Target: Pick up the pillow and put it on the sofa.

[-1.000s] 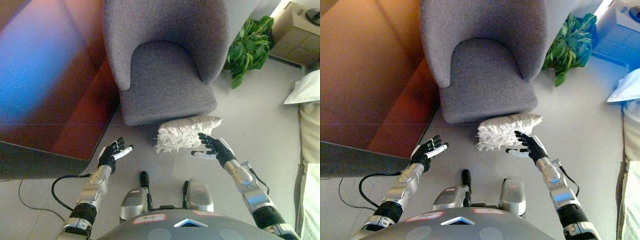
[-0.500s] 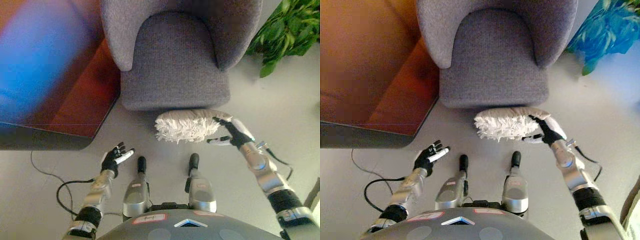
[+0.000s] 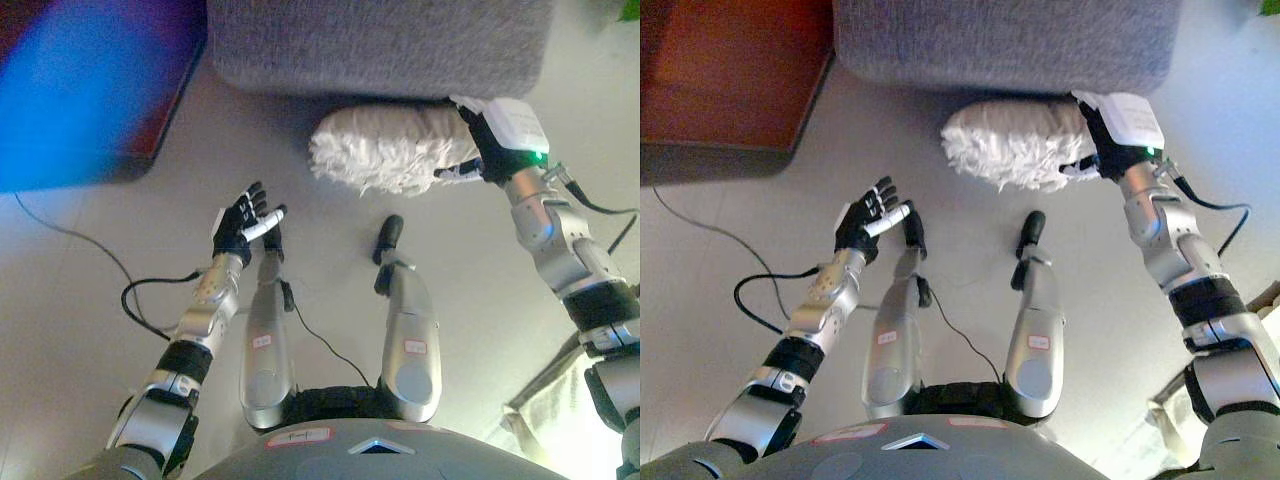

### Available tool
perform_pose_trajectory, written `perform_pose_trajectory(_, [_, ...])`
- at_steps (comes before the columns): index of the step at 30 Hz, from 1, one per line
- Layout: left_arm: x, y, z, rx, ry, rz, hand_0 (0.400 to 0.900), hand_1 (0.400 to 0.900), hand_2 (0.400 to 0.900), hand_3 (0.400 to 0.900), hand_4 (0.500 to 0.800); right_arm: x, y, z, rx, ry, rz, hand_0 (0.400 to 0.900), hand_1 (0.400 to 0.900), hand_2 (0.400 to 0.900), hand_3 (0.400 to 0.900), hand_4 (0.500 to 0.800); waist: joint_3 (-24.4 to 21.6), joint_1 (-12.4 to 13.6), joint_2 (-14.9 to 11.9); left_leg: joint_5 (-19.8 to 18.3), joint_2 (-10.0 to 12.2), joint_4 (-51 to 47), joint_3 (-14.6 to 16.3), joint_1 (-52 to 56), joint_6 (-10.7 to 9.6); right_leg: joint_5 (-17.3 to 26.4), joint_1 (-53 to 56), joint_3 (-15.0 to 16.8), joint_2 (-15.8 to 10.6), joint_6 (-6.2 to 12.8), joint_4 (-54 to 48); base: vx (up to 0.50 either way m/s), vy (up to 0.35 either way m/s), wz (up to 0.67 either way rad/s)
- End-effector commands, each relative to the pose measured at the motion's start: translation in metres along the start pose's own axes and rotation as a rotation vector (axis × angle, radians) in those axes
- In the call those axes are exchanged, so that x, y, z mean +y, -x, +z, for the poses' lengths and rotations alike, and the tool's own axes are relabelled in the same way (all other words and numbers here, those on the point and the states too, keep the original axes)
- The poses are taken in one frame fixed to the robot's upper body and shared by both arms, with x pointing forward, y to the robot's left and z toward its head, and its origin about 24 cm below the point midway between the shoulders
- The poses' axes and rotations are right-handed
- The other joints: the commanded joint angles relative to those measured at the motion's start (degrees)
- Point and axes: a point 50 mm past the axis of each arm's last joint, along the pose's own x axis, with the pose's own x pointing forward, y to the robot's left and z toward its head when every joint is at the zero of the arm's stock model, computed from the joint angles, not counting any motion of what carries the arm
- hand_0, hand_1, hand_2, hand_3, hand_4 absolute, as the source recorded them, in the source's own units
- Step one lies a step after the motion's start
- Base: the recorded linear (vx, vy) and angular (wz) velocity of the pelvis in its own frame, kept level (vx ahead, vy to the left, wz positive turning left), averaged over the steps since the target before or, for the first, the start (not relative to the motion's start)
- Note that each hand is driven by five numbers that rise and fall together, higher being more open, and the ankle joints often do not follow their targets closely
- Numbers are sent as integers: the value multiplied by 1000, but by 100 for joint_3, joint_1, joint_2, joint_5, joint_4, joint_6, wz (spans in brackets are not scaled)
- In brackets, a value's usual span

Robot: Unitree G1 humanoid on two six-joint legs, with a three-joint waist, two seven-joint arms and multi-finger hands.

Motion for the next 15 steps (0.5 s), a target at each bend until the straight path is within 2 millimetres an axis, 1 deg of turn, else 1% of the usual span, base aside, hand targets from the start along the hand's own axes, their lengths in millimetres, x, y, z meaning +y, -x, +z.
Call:
perform_pose_trajectory(1, [10,6,21,-127,26,30,900,900,900,900,800,-39,-18,10,-38,2,-184,900,900,900,900,800,-113,122,-204,-1234,240,1487,-71,-509,-94,110,-481,386,-66,394,518,-63,23,-4])
perform_pose_trajectory(3, [6,4,24,-134,33,21,900,900,900,900,800,-47,-23,10,-32,0,-206,900,900,900,900,800,-63,137,-211,-1378,227,1839,-143,-839,-80,8,-794,466,-91,383,810,-44,22,-6])
perform_pose_trajectory(4, [6,4,24,-135,34,21,900,900,900,900,800,-47,-23,11,-33,0,-206,900,900,900,900,800,-76,133,-210,-1388,227,1860,-144,-866,-80,1,-820,470,-93,383,826,-42,21,-6])
perform_pose_trajectory(5, [5,2,28,-150,33,14,900,900,900,900,800,-53,-27,11,-30,8,-222,900,900,900,900,800,-14,141,-211,-1472,226,2111,-192,-1109,-75,-76,-1031,523,-106,380,1040,58,16,-9])
perform_pose_trajectory(6, [4,2,32,-162,42,11,900,900,900,900,800,-54,-28,11,-27,-2,-229,900,900,900,900,800,-6,156,-191,-1707,256,2297,-228,-1172,-92,-304,-1113,559,-99,427,1252,48,26,-9])
perform_pose_trajectory(7, [4,1,34,-167,45,15,900,900,900,900,800,-59,-29,11,-25,-2,-242,900,900,900,900,800,12,155,-191,-1766,239,2415,-252,-1285,-83,-364,-1218,580,-110,423,1361,0,0,0])
perform_pose_trajectory(8, [4,1,34,-169,45,14,900,900,900,900,800,-60,-30,11,-25,-2,-245,900,900,900,900,800,23,143,-200,-1595,206,2386,-247,-1371,-52,-196,-1281,569,-130,373,1287,-103,29,5])
perform_pose_trajectory(9, [4,0,37,-176,43,14,900,900,900,900,800,-63,-31,12,-26,-3,-255,900,900,900,900,800,35,143,-198,-1634,191,2502,-265,-1487,-48,-234,-1369,599,-146,368,1393,0,6,5])
perform_pose_trajectory(10, [4,-1,39,-183,48,16,900,900,900,900,800,-64,-32,12,-23,-7,-260,900,900,900,900,800,36,148,-189,-1871,213,2652,-281,-1524,-78,-462,-1401,627,-143,415,1570,90,4,5])
perform_pose_trajectory(15, [1,-3,49,-217,65,8,900,900,900,900,800,-75,-39,11,-12,6,-283,900,900,900,900,800,70,163,-160,-2061,142,3143,-401,-2017,-55,-686,-1807,731,-179,365,2000,31,15,4])
